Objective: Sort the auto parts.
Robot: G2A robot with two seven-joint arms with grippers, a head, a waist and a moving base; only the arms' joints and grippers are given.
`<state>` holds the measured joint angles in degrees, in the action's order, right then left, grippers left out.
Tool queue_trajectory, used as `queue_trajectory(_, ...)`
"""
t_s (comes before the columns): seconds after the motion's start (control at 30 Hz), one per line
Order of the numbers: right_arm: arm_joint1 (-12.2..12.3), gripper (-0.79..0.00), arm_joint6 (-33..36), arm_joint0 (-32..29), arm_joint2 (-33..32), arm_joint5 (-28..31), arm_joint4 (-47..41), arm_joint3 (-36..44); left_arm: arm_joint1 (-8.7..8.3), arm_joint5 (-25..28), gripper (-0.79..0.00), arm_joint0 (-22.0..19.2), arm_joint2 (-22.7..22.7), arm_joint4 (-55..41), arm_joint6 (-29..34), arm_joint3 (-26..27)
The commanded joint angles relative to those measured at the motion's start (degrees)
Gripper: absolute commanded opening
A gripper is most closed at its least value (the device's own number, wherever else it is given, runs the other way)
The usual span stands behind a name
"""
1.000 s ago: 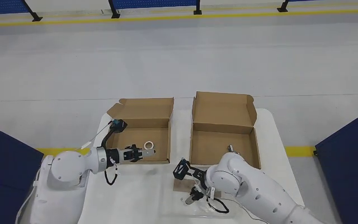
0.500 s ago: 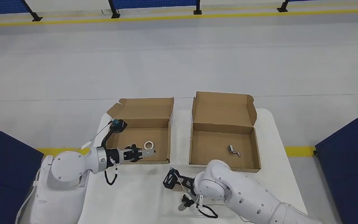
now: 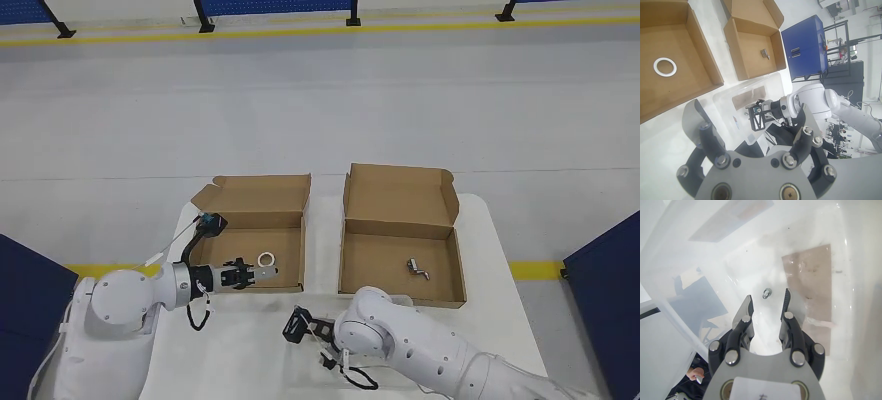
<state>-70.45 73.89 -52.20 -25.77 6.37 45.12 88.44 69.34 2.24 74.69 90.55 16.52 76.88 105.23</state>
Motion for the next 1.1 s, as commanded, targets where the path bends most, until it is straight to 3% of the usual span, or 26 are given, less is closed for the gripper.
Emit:
queue_trajectory(0.0, -0.4, -0.48, -0.14, 0.26, 0.36, 0.08, -0.06, -0.52, 0.0, 0.0, 0.0, 0.0, 0.0, 0.0, 0.0, 0.0)
queue_trajectory(0.57, -2.65, -0.622, -0.17, 1.32, 1.84, -0.29, 0.94, -3.42, 0.0, 0.0, 0.0, 0.0, 0.0, 0.0, 0.0, 0.0)
queue_trajectory(0.63, -2.78, -0.677, -0.19, 1.31, 1.77, -0.35, 1.04, -3.64, 0.0, 0.0, 0.0, 0.0, 0.0, 0.0, 0.0, 0.0)
queue_trajectory(0.67, -2.84, -0.757, -0.16, 1.29, 1.76, -0.38, 1.15, -3.73, 0.0, 0.0, 0.0, 0.0, 0.0, 0.0, 0.0, 0.0)
queue_trajectory(0.7, -2.89, -0.785, -0.05, 1.28, 1.73, -0.5, 1.23, -3.85, 0.0, 0.0, 0.0, 0.0, 0.0, 0.0, 0.0, 0.0)
queue_trajectory(0.9, -2.69, -0.785, 0.81, 1.01, 0.45, -1.27, 1.59, -2.99, 0.0, 0.0, 0.0, 0.0, 0.0, 0.0, 0.0, 0.0)
queue_trajectory(1.07, -0.65, -0.785, 2.7, -1.15, -3.93, -1.46, 1.15, 2.14, 0.0, 0.0, 0.0, 0.0, 0.0, 0.0, 0.0, 0.0)
